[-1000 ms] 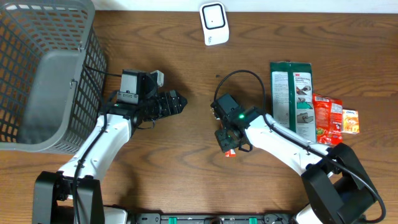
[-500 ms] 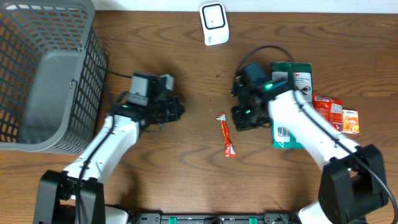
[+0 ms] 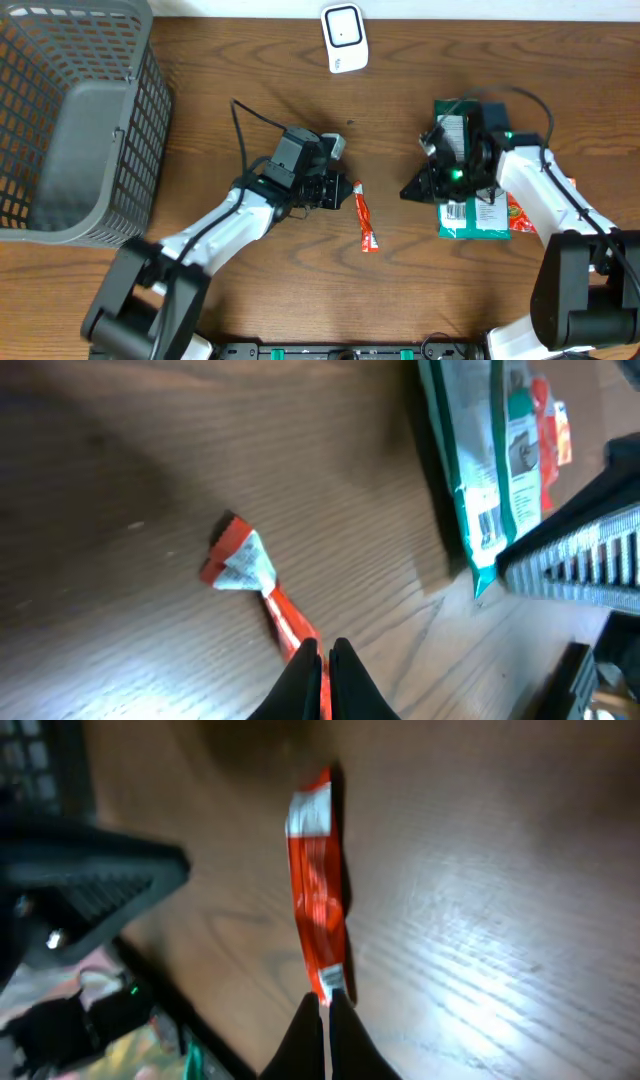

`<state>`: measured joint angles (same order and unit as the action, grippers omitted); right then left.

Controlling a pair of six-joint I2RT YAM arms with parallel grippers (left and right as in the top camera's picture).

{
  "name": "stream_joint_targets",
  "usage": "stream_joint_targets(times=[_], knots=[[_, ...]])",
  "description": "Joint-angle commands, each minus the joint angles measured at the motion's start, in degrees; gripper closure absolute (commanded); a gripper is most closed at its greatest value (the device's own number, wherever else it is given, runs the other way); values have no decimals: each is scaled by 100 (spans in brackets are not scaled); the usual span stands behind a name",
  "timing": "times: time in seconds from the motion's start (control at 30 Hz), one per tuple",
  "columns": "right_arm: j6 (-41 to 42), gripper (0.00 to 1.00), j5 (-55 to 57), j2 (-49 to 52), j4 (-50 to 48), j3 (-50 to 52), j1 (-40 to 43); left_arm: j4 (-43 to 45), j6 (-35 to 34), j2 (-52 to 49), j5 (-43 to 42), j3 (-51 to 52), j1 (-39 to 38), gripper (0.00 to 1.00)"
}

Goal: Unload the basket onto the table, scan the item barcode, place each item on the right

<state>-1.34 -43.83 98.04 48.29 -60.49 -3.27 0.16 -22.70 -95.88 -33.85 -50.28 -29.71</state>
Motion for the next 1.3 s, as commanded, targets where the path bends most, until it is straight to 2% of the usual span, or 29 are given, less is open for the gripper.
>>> stream_joint_targets(times=[0.0, 0.3, 0.5, 0.9, 1.27], knots=[[-205, 99, -957, -107, -531, 612, 17, 345, -26, -389, -782, -20, 0, 93], [326, 99, -1134, -105, -1902, 1550, -247, 662, -26, -859, -992, -20, -26, 92], [522, 99, -1130, -105, -2157, 1567, -435, 660, -28, -1067, -938, -20, -63, 90], [820, 99, -1005, -96, -2396, 1672, -785, 358, -315, -1423, -120, -20, -63, 89], [1222, 99, -1008, -94, -3128, 1945, -1095, 337, -330, -1423, -101, -20, -59, 84]])
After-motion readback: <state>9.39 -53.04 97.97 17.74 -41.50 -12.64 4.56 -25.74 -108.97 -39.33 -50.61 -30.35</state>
